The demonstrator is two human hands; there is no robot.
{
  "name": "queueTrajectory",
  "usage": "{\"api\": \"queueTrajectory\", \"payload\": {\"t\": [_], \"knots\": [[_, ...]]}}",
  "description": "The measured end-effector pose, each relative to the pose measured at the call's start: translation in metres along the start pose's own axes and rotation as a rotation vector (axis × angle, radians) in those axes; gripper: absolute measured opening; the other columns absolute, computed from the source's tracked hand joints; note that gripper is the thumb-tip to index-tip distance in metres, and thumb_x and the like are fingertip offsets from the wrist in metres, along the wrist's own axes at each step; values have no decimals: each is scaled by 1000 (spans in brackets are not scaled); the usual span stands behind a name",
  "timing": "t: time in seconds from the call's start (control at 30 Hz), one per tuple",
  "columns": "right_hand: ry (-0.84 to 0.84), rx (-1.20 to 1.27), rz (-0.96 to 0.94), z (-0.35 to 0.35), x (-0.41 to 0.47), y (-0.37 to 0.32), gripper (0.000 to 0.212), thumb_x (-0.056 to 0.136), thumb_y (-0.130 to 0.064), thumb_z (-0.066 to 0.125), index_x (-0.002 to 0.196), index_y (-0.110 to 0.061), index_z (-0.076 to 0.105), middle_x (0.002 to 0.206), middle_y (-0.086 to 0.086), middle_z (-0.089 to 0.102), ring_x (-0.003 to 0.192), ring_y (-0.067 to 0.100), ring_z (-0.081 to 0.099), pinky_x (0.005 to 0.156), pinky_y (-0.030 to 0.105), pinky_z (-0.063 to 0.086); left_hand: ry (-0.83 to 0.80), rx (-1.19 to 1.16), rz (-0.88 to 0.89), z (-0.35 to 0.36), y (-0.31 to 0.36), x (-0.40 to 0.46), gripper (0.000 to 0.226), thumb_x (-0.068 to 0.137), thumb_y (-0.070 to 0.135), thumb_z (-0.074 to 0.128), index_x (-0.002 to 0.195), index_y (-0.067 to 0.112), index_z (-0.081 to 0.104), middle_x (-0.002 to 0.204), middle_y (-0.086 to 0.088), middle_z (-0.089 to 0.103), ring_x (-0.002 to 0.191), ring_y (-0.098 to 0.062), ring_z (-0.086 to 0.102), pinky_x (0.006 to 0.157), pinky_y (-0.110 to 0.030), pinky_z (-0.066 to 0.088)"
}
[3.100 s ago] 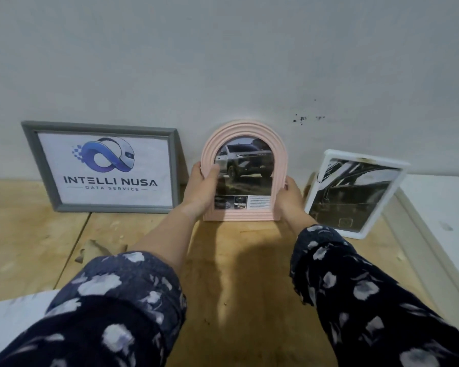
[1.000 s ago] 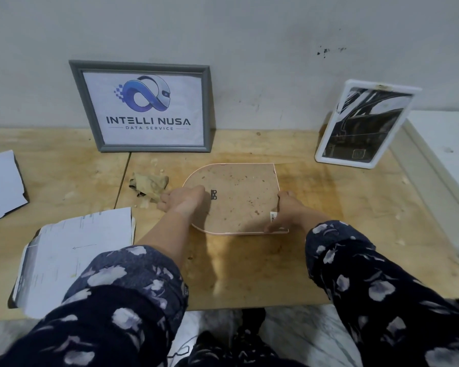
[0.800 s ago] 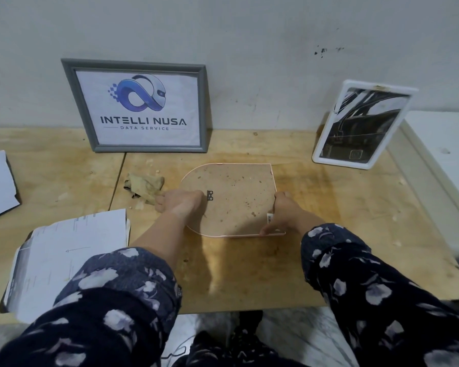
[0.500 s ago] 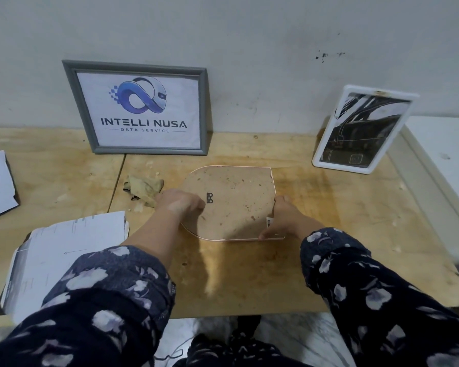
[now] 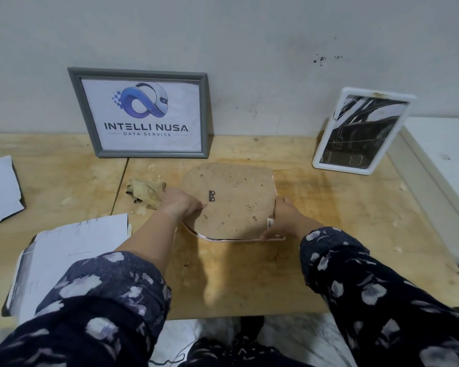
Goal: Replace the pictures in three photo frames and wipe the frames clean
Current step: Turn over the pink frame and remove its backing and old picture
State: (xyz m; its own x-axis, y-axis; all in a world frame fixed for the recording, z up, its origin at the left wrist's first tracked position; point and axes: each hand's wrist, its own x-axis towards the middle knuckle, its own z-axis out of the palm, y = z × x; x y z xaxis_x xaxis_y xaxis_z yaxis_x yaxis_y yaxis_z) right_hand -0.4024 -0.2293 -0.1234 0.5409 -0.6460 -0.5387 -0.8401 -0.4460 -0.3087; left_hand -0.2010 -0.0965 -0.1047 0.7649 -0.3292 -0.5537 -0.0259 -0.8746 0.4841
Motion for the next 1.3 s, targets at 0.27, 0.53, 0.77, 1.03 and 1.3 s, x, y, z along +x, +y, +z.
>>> {"api": "queueTrajectory", "payload": {"t": [0.27,0.53,0.77,1.03,1.3], "knots": [[-5,116,51,0,-6,1,132,62,-30,88,151,-11,-7,158,6,0,143,31,16,116,44,24,37,-367,122,4,-12,-14,67,77,13,80,126,2,35,130,-14,49,123,-31,48,102,-40,41],[67,589,112,-20,-16,-4,94,70,-17,81,146,-26,26,148,6,30,130,29,39,108,48,39,-6,-510,240,-4,1,-22,55,85,15,71,118,16,27,117,-9,48,107,-27,50,101,-48,44],[313,787,211,-50,-33,33,64,88,-13,64,144,-14,33,139,5,48,120,24,52,90,30,44,-54,-597,332,21,52,-45,49,89,9,65,112,17,23,116,-9,45,106,-23,47,95,-38,45],[419,938,293,-81,-40,102,40,92,-10,54,132,-12,47,126,9,58,105,25,57,86,36,51,-156,-509,375,73,111,-81,52,91,12,63,115,21,18,120,-9,43,108,-25,49,84,-34,48],[338,559,497,-86,-53,226,55,75,-16,64,127,-11,49,117,12,58,108,34,56,93,45,50,-218,-78,447,179,125,-95,50,80,16,76,116,9,43,116,-12,53,109,-29,55,90,-40,49]]}}
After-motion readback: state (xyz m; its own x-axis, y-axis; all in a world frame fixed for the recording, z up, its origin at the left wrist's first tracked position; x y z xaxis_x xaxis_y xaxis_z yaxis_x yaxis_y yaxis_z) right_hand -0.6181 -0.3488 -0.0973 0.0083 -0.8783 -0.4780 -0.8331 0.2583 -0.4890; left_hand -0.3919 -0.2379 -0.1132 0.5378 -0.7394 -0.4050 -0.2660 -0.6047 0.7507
